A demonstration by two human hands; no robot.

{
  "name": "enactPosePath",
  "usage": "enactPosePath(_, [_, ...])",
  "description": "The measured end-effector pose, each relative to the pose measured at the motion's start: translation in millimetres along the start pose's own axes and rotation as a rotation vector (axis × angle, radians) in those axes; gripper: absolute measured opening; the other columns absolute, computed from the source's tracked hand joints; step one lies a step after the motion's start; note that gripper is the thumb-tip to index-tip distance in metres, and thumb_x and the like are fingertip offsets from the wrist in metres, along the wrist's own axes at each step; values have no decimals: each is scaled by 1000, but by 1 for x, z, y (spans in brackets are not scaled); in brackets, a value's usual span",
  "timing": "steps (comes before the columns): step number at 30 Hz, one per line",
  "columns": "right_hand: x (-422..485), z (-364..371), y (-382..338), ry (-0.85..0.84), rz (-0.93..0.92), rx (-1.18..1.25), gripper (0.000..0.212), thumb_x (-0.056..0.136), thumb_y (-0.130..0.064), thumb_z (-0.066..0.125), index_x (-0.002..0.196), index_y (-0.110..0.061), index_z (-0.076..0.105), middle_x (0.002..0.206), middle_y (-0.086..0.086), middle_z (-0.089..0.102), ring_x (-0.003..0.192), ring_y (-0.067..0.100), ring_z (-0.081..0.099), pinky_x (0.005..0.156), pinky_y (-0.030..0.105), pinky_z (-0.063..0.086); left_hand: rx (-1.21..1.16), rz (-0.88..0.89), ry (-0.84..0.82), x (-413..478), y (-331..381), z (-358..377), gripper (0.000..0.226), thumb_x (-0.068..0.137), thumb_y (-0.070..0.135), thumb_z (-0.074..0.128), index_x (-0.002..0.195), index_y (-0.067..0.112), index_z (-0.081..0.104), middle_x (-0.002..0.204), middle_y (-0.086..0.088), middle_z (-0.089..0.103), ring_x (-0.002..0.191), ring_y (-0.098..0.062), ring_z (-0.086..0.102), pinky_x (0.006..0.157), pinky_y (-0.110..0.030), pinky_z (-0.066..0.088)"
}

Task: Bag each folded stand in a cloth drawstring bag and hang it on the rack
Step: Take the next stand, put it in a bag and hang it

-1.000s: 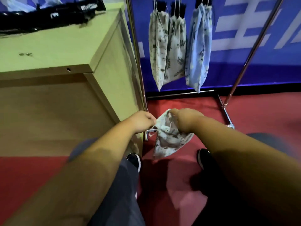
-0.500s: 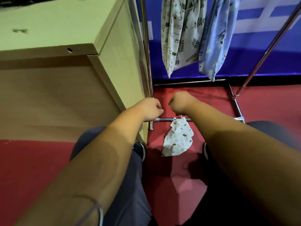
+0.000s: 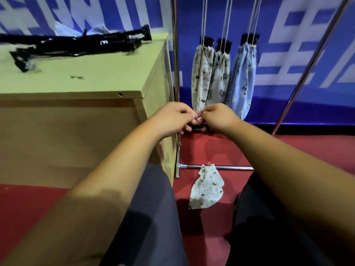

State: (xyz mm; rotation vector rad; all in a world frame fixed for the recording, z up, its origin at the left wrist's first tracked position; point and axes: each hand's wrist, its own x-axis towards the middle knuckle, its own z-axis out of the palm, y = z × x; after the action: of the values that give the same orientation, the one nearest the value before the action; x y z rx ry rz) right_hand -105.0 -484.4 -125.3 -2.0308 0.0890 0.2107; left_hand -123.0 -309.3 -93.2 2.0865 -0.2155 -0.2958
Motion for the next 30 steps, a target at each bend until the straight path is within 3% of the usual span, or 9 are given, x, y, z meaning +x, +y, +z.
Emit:
enactPosePath(4, [-8,-22,-54,35,-57,198,27,107,-16,46,110,-10,72,93,9,74,62,19,63,59,30,50,-51,117,163,-14,55,-50,21,108,13,55,109,5,74,97,-9,79,73,-15,69,63,-27,56])
enactPosePath(10, [-9,-34,-120,30,-176,168,26,108,-15,47,112,-13,73,99,11,76,72,21,66,64,36,56,37,115,300,-4,72,-110,18,104,20,62,99,15,78,92,-4,81,74,-13,70,66,-29,57])
enactPosePath(14, [-1,-26,-149,17,-240,115,28,111,-15,46,111,-13,73,95,6,77,68,17,66,60,31,56,206,68,402,14,61,-140,15,100,24,64,98,24,79,95,7,78,90,-12,71,73,-28,54])
enactPosePath(17, [16,-13,-160,-14,-265,98,28,111,-13,45,113,-11,73,95,7,75,68,17,65,64,34,55,263,-11,373,29,48,-156,18,99,26,69,115,24,76,110,7,73,103,-12,67,85,-28,49])
enactPosePath(19, [32,-2,-166,-12,-285,97,28,110,-11,45,112,-9,72,96,9,74,72,20,66,67,38,55,129,-73,331,39,37,-162,26,98,24,72,124,22,73,120,3,72,107,-12,66,83,-25,49])
enactPosePath(24, [82,31,-178,55,-309,158,28,105,-5,45,104,-7,74,93,12,76,80,22,72,86,46,65,31,-91,392,60,18,-169,28,93,4,65,99,32,67,116,3,75,109,-14,70,100,-34,57])
enactPosePath(27, [111,51,-190,73,-304,175,28,104,-5,46,103,-5,74,95,12,77,85,28,75,91,49,64,-7,-66,379,65,12,-171,27,95,0,66,108,24,66,116,1,75,108,-13,70,100,-31,57])
enactPosePath(30, [134,67,-204,83,-342,51,25,103,-12,51,101,-14,76,96,6,78,92,25,77,91,46,64,-50,-34,373,70,4,-177,25,96,2,69,111,22,66,108,1,75,106,-16,72,102,-34,58])
